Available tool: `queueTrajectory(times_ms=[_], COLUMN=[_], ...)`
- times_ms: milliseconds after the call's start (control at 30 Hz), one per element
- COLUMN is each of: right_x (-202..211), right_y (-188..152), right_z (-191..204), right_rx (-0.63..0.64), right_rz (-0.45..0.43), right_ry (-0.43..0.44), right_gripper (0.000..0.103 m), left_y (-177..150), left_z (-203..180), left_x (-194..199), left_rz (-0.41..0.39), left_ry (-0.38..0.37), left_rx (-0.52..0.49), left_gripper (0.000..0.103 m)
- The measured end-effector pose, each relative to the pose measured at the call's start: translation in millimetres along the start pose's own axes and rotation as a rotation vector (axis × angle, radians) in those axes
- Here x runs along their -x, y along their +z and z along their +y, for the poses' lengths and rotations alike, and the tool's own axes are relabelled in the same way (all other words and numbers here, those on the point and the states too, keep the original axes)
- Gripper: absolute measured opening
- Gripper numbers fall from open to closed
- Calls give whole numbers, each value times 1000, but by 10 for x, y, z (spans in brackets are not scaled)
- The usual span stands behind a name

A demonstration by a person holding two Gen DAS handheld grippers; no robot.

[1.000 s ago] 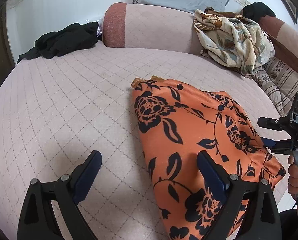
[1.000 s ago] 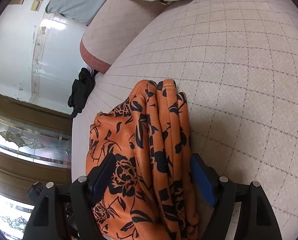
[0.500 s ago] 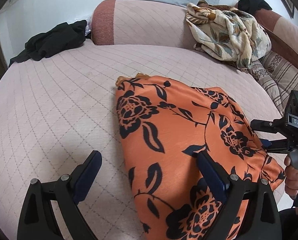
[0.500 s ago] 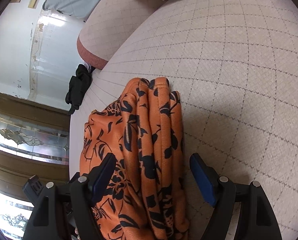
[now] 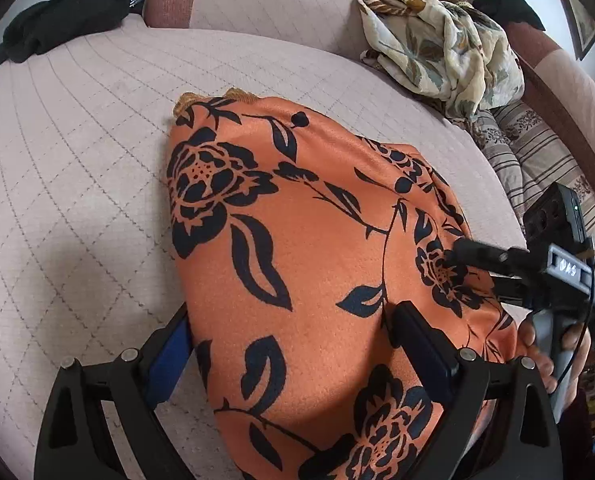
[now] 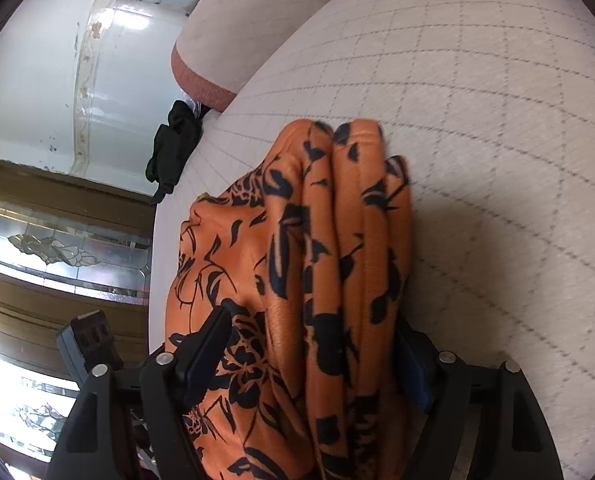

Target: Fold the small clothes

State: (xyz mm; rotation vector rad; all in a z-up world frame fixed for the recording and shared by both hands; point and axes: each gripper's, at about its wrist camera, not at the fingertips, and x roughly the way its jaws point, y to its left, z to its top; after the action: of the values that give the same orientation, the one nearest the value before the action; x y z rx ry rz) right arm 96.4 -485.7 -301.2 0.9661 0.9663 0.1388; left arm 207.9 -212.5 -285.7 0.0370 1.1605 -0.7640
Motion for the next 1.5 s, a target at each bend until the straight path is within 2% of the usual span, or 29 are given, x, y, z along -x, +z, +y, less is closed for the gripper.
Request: queueTrajectory(times_ms=[33, 100, 133, 167, 233, 300, 433, 533, 733, 933, 1100, 1233, 1333, 1400, 1500], right_x=[-15, -75, -101, -126, -131, -99, 13, 69, -106, -359, -498, -642, -767, -849, -996], right_y=[-13, -65, -91, -118, -164, -210, -313, -355, -534, -775, -881, -904, -921, -920, -883], right_z=[28, 113, 152, 193, 309, 420, 744, 947, 1339, 1684, 1732, 1734, 1652, 1560, 1466], right_rx=[9, 36, 45, 51, 82, 106, 175, 178, 212, 253, 249, 230, 192, 162, 129], right_rz=[0, 3, 3, 3, -12, -33, -96, -128, -118, -95, -76, -48, -34, -14, -4], right_ry=[-8, -42, -51, -54, -82, -74, -62, 0, 110, 161, 172, 141, 114, 86, 36], right_gripper=[71, 59, 50, 47, 44, 41, 39, 38, 38, 38, 38, 38, 38, 38, 38], left_y=[-4, -12, -13, -19, -37, -49, -70, -98, -260, -431, -503, -576, -584, -587, -570], left_z=[-3, 15, 24, 33, 60, 49, 86, 201, 583, 829, 822, 896, 923, 952, 925], left_x=[5, 36, 52, 84, 149, 201, 411, 719, 1248, 1529, 1492, 1364, 1186, 1057, 988], left_rz=[-5, -20, -26, -37, -55, -69, -108, -165, -233, -265, -245, -195, -148, -114, -107], left_ry=[0, 3, 0, -2, -9, -3, 0, 22, 73, 86, 141, 162, 209, 248, 290], left_rx=[0, 7, 8, 11, 13, 5, 10, 4, 73, 112, 94, 99, 93, 94, 74], left_gripper=[89, 76, 71, 59, 51, 46, 44, 44, 44, 44, 44, 44, 44, 47, 53])
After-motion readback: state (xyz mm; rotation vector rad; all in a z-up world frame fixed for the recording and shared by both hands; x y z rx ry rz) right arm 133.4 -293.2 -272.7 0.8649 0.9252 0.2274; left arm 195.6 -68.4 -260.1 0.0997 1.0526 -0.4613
